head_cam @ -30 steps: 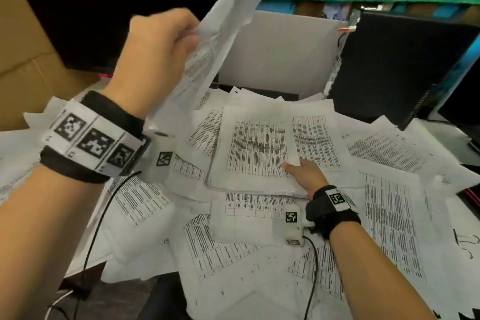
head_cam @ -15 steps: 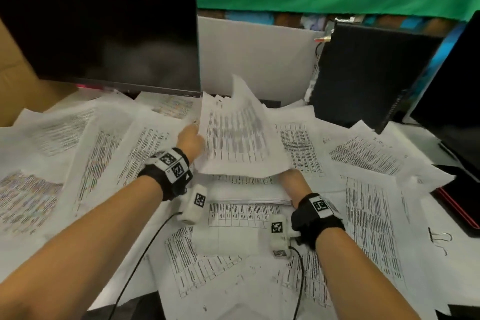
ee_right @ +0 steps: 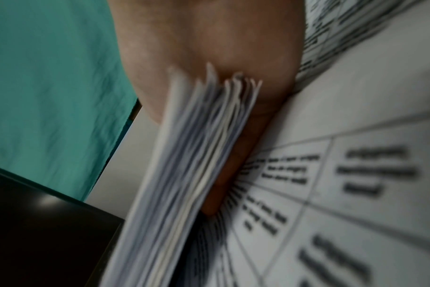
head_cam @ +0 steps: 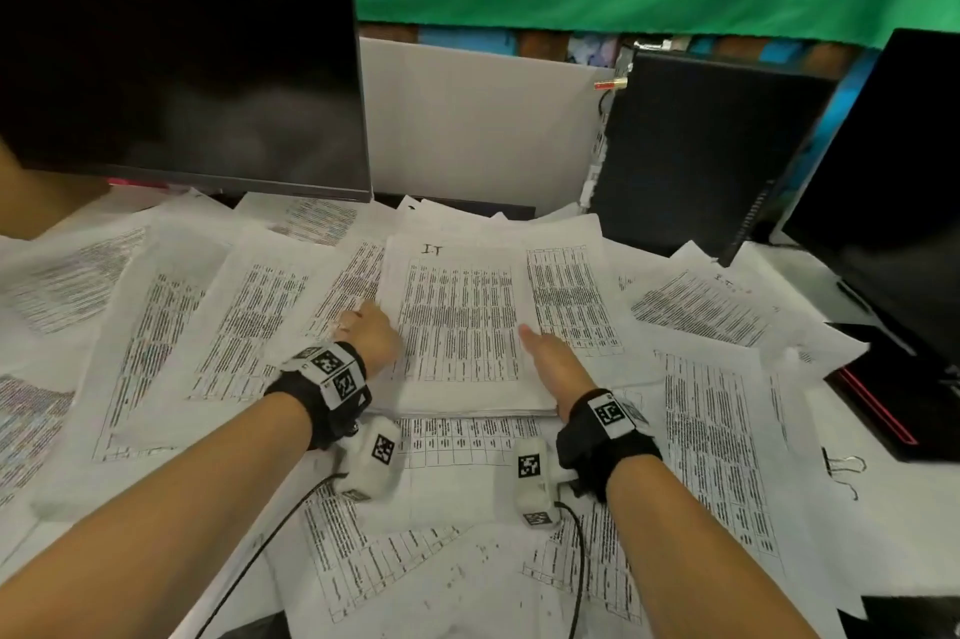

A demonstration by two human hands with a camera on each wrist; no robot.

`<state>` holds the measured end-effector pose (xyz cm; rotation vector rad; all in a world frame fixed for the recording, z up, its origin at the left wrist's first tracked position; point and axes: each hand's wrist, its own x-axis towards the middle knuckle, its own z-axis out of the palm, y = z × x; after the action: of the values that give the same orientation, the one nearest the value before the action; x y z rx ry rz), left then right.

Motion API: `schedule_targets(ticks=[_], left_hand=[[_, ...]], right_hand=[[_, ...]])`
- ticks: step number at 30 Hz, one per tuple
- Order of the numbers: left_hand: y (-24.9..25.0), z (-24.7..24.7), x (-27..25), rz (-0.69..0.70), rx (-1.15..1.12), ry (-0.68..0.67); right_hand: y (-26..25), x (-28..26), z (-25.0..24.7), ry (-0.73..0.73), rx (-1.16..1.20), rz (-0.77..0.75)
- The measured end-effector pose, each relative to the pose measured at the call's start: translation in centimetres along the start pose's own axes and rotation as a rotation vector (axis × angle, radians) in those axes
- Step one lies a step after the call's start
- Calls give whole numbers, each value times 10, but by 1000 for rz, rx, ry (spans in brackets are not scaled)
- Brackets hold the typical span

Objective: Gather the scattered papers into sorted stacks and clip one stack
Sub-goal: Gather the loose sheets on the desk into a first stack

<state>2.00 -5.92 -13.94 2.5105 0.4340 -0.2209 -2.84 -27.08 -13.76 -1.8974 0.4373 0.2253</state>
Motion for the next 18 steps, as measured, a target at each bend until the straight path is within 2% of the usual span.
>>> schedule_targets(ticks=[2,5,6,9,10,11,14,16,18], left_hand=[[8,8,-6,-30,-49,-80],[6,-8,-5,42,-341,-282],[3,-21,-1,39,-363,-256],[-16,-61,16,-98,-78,121],[-25,-70,22,-136,-12,161],[-34,-77,24,-144,10,133],[-48,-78,23,-16,-9,-13],[-41,-78,12,164,52,57],[-23,-84,-9,352,203,226]], right_hand=[[3,0,-1,7,-39,-33],[4,1,-4,5,-117,-67],[4,1,-3,3,-120,-81],[7,4,-1,17,-103,-98],[8,3,-1,20,-104,-104],[7,2,-1,18,-112,-113],[6,0,-1,19,-132,-123],[7,1,-1,21,-132,-119],[10,4,0,17,-124,-122]])
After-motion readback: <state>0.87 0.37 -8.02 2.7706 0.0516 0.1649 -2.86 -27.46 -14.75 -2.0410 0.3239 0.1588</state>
